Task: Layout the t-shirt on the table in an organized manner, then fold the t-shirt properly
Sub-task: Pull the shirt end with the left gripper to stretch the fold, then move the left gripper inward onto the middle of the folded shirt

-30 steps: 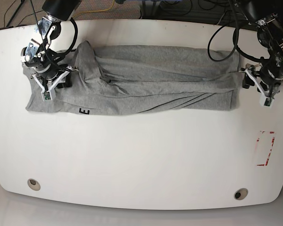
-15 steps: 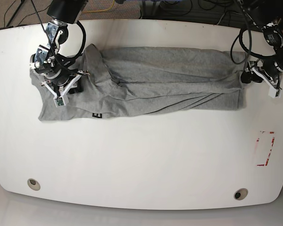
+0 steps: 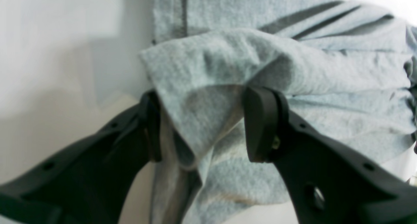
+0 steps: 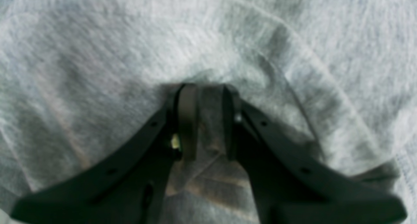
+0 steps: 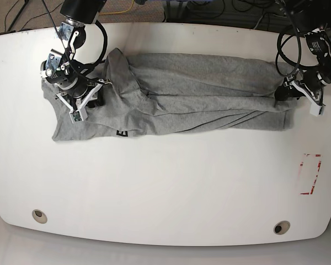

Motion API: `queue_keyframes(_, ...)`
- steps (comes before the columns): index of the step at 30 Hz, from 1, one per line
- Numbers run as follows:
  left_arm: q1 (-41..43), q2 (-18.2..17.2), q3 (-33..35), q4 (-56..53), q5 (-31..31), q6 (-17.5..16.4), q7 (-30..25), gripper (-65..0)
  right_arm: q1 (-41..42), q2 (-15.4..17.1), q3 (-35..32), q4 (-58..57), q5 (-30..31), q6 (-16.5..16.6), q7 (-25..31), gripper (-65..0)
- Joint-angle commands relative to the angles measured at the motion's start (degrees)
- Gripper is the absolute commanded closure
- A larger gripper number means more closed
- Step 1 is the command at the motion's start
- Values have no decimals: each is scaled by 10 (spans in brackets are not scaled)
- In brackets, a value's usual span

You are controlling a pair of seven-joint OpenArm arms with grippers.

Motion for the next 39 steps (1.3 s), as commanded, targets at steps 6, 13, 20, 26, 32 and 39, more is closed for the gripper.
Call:
queue_keyframes(6,-3,-4,25,6,8,0,9,-332,0,3,0,7,-7,1,-12,-124)
queue_keyframes(13,-3,-4,33,8,10,0,5,-107,0,3,0,7,-7,1,-12,-124)
queue_keyframes(20,-7,-8,34,78,57,0,5,-13,0,3,0,6,-7,1,-12,-124)
queue_keyframes(26,11,-8,45,212,112,0,7,-11,0,3,0,5,-7,1,-12,-124)
queue_keyframes(32,42,-10,124,342,142,0,7,-11,0,3,0,5,-7,1,-12,-124)
queue_keyframes(39,54,-9,222,391,155,0,7,-14,3,2,0,5,-7,1,-12,-124)
